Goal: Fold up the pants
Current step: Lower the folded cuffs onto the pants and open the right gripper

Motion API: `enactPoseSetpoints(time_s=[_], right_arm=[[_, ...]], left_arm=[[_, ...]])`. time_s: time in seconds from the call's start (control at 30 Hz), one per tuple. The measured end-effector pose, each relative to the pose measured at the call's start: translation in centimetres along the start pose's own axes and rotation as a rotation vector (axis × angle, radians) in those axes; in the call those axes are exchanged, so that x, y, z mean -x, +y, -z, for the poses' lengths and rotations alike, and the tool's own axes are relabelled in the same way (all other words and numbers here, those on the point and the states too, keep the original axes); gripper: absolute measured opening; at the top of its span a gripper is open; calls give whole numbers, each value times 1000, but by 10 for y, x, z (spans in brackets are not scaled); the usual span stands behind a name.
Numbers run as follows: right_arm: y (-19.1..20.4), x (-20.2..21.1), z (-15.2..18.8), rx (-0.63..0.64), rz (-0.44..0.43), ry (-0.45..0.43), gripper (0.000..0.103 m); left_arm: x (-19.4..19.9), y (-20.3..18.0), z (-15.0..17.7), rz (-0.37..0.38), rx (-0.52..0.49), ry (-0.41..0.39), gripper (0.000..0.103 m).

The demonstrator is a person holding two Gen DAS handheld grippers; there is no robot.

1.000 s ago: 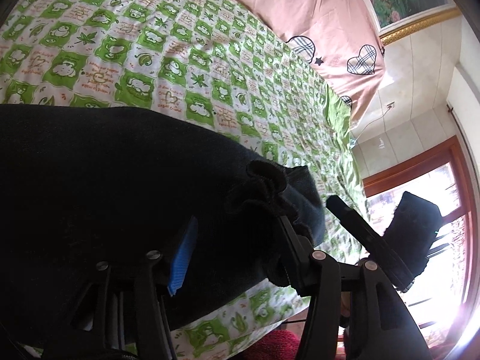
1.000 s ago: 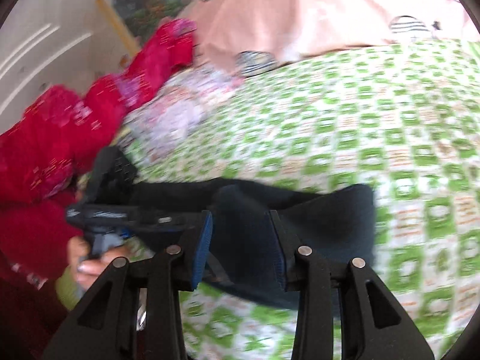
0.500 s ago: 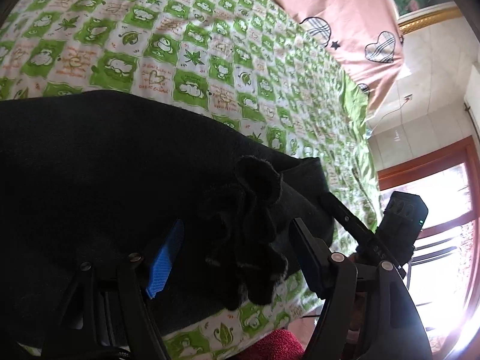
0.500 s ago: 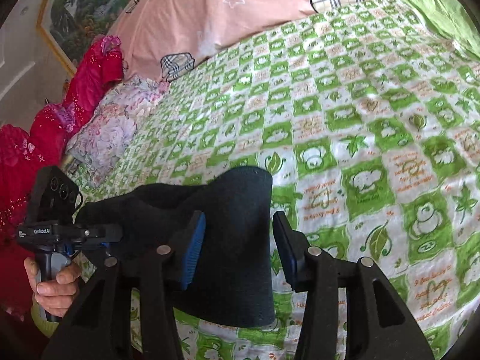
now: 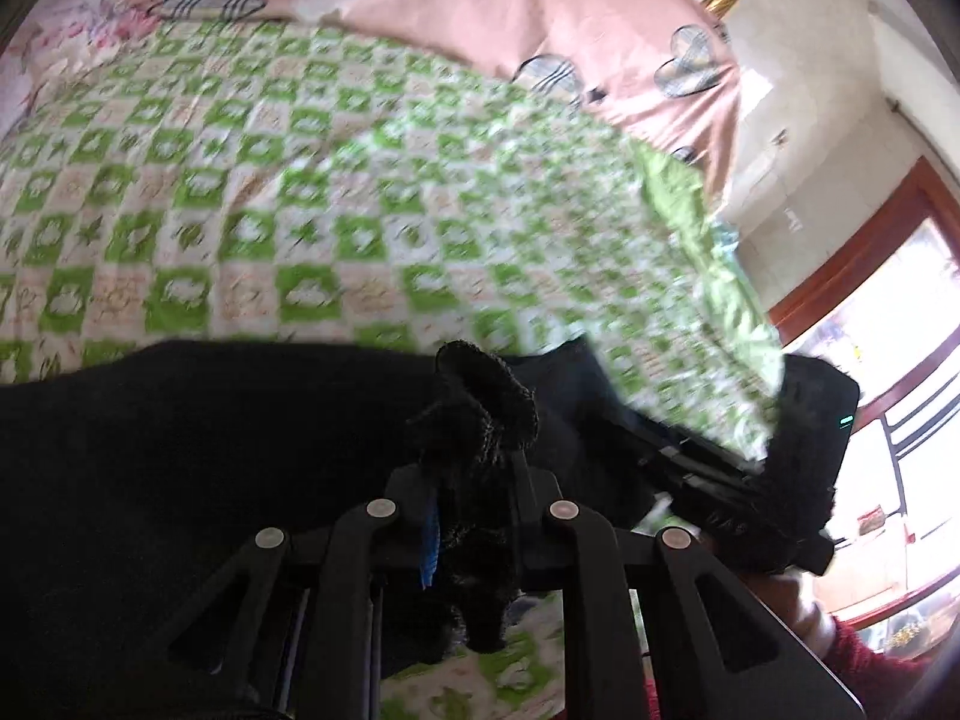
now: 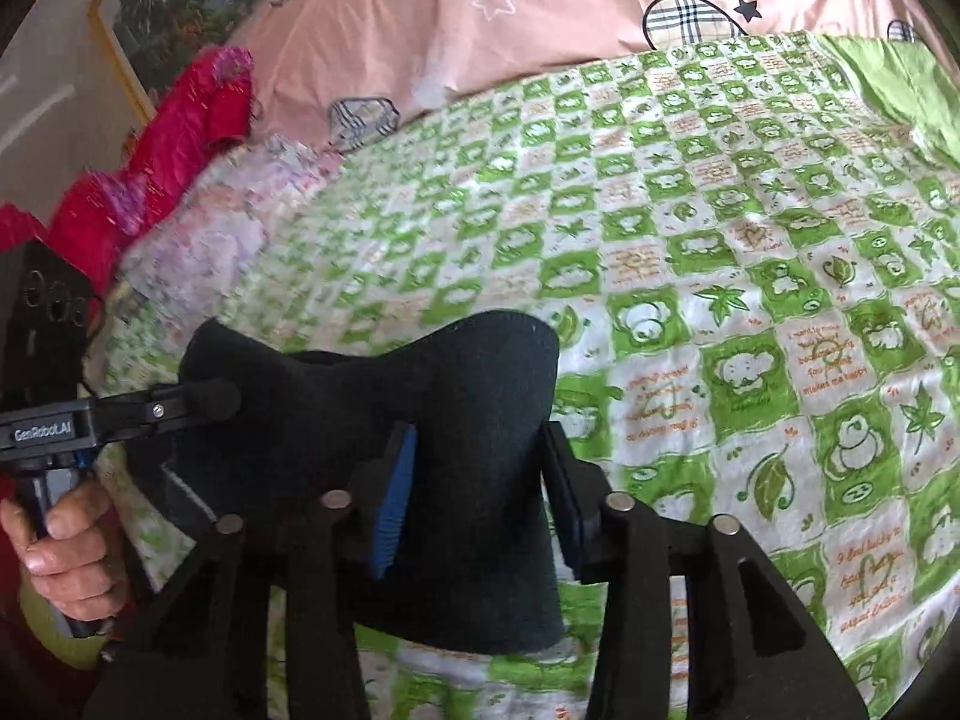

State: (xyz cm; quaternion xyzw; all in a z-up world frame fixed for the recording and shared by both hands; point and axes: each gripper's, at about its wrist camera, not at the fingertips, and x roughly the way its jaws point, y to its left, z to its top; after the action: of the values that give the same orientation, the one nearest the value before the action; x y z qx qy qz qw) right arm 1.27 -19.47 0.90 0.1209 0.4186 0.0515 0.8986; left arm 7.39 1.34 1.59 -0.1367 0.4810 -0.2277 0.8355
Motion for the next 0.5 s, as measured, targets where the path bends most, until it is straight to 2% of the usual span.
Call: enactPoseSetpoints(time_s=[0.03,0.13,0.27,0.37,0.5], right_arm=[[0,-3,1,5,8,8,54],[3,-11,6,32,35,33,54],[2,-15,9,56,81,33,58],[1,-11,6,42,75,32,58],[10,7,-2,30,50,-17,58]], left_arm=[[-5,8,4,-17,15,18,16],[-20,27,18,-44,40,54,17],[-19,31,22,-48,11,33,20],[-12,32,25,-49,5,28,25],[8,41,27,-66,38,5,34]])
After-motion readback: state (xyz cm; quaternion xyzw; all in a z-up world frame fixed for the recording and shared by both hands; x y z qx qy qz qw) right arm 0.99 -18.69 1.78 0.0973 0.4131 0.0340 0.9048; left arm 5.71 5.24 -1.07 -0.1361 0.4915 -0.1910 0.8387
